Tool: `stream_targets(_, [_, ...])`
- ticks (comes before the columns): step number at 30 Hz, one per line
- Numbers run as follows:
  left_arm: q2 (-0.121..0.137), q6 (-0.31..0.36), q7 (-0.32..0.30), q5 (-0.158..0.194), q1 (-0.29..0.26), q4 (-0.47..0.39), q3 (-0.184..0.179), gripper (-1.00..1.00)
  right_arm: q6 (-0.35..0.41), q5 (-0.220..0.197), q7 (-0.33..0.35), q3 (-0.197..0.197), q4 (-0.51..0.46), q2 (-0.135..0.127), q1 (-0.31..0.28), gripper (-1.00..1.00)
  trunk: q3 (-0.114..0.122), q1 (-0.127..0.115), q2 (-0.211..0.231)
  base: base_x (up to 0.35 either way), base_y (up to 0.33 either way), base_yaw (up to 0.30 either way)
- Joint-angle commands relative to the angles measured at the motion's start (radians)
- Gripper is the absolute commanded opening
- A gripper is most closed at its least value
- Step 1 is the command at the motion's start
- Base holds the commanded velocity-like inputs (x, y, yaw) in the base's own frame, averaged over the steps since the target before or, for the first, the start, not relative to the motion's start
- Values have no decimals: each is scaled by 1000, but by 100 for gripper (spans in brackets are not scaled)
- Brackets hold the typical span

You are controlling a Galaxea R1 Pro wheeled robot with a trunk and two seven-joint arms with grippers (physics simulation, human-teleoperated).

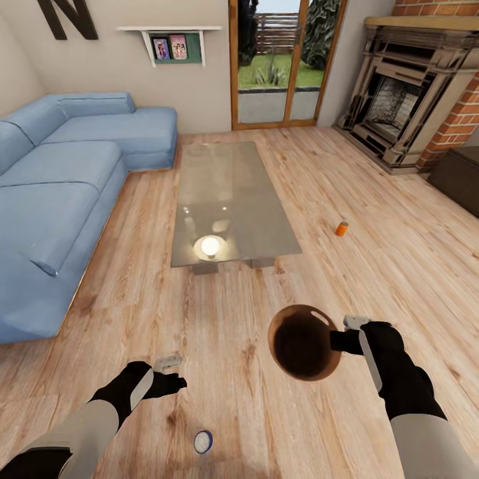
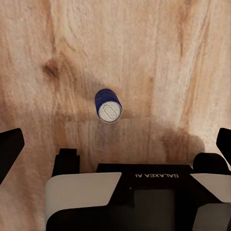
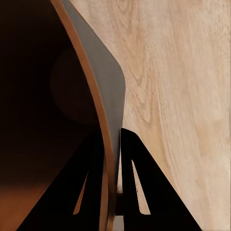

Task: Put the three can of soda from the living room inside the tash can in the kitchen.

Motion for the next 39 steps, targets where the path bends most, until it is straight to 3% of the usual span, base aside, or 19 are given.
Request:
stream_targets(1, [0,1,-1,0,0,0,0,100,1,-26,4,13,-17,5,-16,-100,0,0,0,0,0,0])
stream_targets(4, [0,1,-3,1,0,0,0,100,1,-24,4,25,-30,8,-35,-100,0,0,0,0,0,0])
stream_targets(13, [-1,1,-4,1,0,0,0,100,1,23,4,61,-51,13,-85,-100,-28,34,-63,0,0,0])
stream_targets(39, [-6,0,0,-2,0,0,-1,100,1,28,4,64,-51,12,-116,-100,-110,134,-245,0,0,0])
